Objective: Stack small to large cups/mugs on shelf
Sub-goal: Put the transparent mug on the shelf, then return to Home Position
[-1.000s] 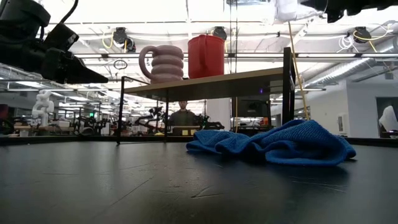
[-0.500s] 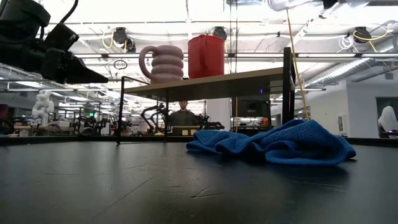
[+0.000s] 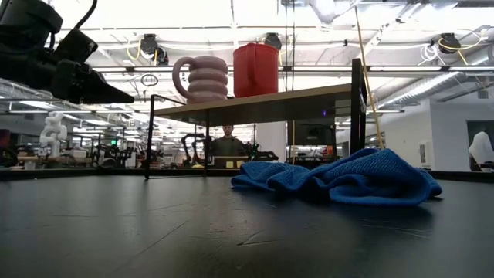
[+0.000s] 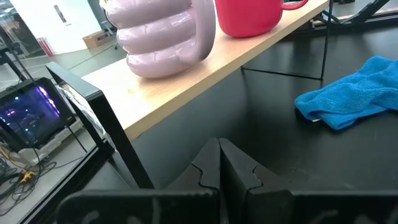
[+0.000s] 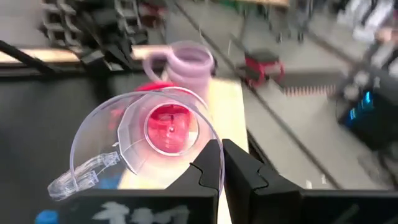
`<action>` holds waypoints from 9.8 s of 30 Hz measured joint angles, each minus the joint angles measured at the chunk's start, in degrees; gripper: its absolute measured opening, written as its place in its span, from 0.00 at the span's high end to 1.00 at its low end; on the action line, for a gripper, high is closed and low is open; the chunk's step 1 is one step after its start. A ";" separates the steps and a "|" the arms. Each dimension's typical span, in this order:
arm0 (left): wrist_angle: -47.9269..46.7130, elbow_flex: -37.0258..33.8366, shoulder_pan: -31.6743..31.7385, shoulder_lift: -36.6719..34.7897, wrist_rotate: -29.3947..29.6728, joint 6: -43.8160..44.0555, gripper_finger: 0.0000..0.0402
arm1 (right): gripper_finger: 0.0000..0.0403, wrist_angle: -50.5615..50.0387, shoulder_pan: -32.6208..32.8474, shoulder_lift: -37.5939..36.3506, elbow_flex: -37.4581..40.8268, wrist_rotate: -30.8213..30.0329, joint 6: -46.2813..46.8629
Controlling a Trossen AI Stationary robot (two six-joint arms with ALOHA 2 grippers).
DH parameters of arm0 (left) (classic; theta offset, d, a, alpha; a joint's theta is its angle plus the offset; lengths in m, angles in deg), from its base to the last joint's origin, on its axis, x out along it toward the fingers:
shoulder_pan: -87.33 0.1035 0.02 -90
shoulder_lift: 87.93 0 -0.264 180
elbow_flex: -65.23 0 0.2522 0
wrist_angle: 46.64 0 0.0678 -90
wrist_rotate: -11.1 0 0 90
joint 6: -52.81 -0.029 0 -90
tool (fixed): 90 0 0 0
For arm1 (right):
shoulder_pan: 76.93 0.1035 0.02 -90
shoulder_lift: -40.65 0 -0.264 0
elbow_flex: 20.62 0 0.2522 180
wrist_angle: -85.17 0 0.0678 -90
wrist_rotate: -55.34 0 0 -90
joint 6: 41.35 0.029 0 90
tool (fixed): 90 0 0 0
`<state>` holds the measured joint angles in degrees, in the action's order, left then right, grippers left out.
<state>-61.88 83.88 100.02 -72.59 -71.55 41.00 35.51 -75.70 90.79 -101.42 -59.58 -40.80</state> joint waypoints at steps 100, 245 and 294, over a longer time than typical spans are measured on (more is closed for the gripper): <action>-1.37 0.00 -0.02 0.04 -2.43 0.09 0.99 | 1.00 -40.22 -21.77 41.71 -30.73 24.58 10.80; 5.81 0.00 -0.02 0.02 -16.81 -9.79 0.99 | 1.00 8.33 5.64 -40.77 38.16 20.82 -4.37; 6.03 -0.15 22.98 0.10 -38.62 -5.89 0.99 | 1.00 44.17 -8.07 -41.13 65.72 34.20 -7.82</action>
<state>-55.85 83.72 122.99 -72.49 -110.17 35.11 79.67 -83.76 49.66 -35.70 -25.38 -48.61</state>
